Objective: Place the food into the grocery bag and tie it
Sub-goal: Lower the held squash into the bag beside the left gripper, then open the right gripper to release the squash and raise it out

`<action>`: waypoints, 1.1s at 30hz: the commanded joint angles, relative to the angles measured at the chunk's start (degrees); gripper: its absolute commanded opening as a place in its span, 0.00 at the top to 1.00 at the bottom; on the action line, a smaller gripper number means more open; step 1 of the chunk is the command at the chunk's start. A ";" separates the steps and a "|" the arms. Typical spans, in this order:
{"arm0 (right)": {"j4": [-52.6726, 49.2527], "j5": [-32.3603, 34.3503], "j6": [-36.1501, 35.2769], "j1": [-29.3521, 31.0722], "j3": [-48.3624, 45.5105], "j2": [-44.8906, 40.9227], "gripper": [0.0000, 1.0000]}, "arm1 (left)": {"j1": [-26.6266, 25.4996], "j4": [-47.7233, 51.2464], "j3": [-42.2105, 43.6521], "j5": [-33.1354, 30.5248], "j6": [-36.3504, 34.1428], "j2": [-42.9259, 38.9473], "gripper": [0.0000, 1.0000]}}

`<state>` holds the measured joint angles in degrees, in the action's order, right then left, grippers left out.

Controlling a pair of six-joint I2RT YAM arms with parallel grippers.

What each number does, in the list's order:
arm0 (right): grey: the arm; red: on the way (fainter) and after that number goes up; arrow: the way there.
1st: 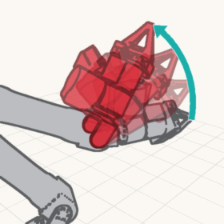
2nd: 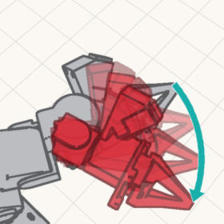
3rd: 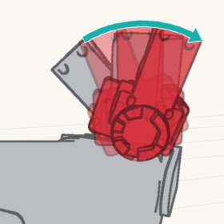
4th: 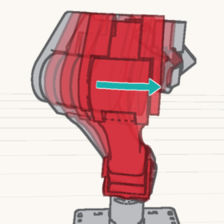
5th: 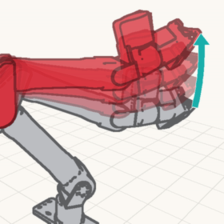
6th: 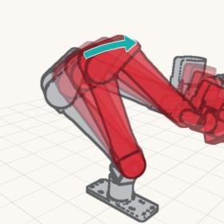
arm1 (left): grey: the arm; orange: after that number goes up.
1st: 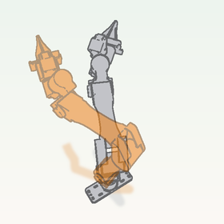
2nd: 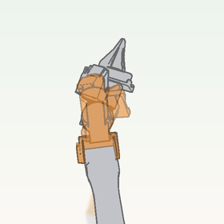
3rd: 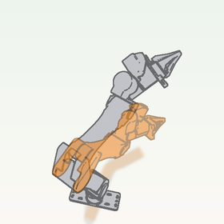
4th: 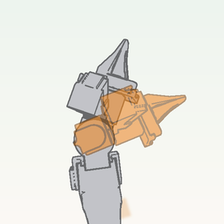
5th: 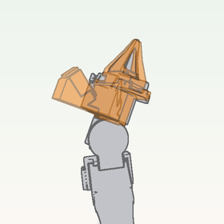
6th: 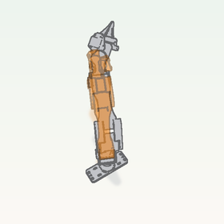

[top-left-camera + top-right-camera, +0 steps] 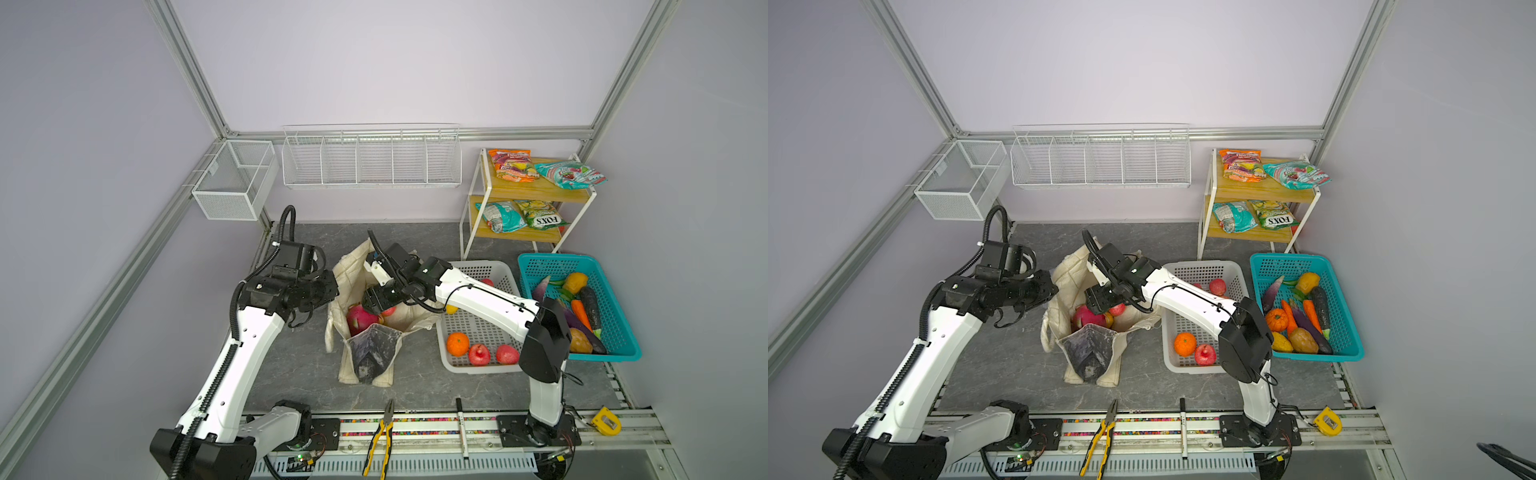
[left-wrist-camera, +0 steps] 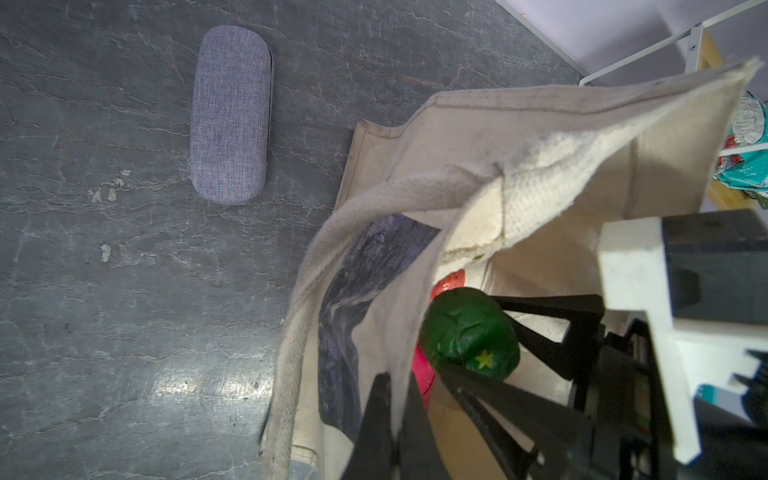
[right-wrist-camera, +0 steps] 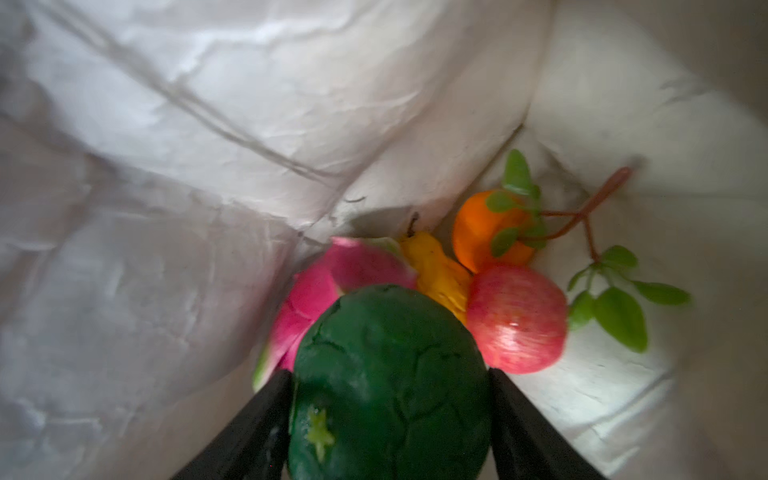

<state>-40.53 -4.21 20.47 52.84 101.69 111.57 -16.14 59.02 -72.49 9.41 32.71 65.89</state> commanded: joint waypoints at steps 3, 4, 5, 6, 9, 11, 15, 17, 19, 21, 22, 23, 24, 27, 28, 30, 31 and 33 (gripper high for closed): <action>-4.79 7.12 -4.34 -2.34 1.72 -0.48 0.27 | -0.21 2.07 -1.51 -0.71 0.07 -1.24 1.00; -4.98 7.58 -4.67 -2.54 1.91 -0.11 0.27 | -0.21 1.99 -1.49 -0.79 0.12 -1.21 1.00; -4.93 7.85 -4.94 -2.72 1.93 0.28 0.26 | -0.21 1.97 -1.43 -0.75 0.16 -1.23 1.00; -4.62 7.75 -5.05 -2.91 1.85 0.64 0.26 | -0.21 1.88 -1.43 -0.80 0.25 -1.29 1.00; -3.30 7.03 -5.10 -2.99 1.67 2.14 0.26 | -0.21 1.64 -1.17 -0.75 0.56 -1.32 1.00; -2.65 6.29 -4.79 -2.90 1.89 3.31 0.26 | -0.21 1.54 -1.08 -0.71 0.68 -1.29 1.00; -1.39 5.89 -4.22 -2.39 2.19 4.73 0.25 | -0.21 1.70 -1.12 -0.88 0.68 -1.39 1.00; -1.14 5.64 -3.97 -2.30 2.20 5.10 0.24 | -0.21 1.84 -1.16 -0.88 0.59 -1.39 1.00; -0.72 5.27 -3.90 -2.31 1.77 5.39 0.23 | -0.21 1.88 -1.16 -0.89 0.60 -1.41 1.00; -0.42 5.26 -4.15 -2.39 1.24 5.51 0.21 | -0.21 1.95 -1.25 -0.97 0.45 -1.40 1.00; -0.42 5.26 -4.36 -2.38 1.21 5.66 0.19 | -0.21 2.04 -1.33 -0.97 0.38 -1.39 1.00; -0.51 5.26 -4.56 -2.41 1.14 5.57 0.18 | -0.21 2.14 -1.42 -1.06 0.26 -1.35 1.00; -0.60 5.24 -4.74 -2.39 1.23 5.50 0.17 | -0.21 2.28 -1.50 -1.10 0.17 -1.32 1.00; -0.94 5.31 -5.06 -2.39 1.41 5.01 0.09 | -0.21 2.43 -1.50 -1.15 -0.02 -1.32 1.00; -0.99 5.35 -5.01 -2.39 1.41 4.83 0.08 | -0.21 2.42 -1.52 -1.15 -0.01 -1.33 1.00; -1.17 5.60 -4.88 -2.44 1.57 4.39 0.03 | -0.21 2.41 -1.42 -1.06 -0.01 -1.32 1.00; -1.29 5.70 -4.76 -2.39 1.71 4.08 0.01 | -0.21 2.41 -1.41 -1.06 -0.01 -1.31 1.00; -1.48 5.80 -4.73 -2.38 2.01 3.37 0.01 | -0.20 2.41 -1.38 -1.06 -0.10 -1.38 1.00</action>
<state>-41.93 1.48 16.23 50.35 102.98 116.75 -16.14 59.07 -72.49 8.86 32.88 65.56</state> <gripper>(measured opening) 0.991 0.048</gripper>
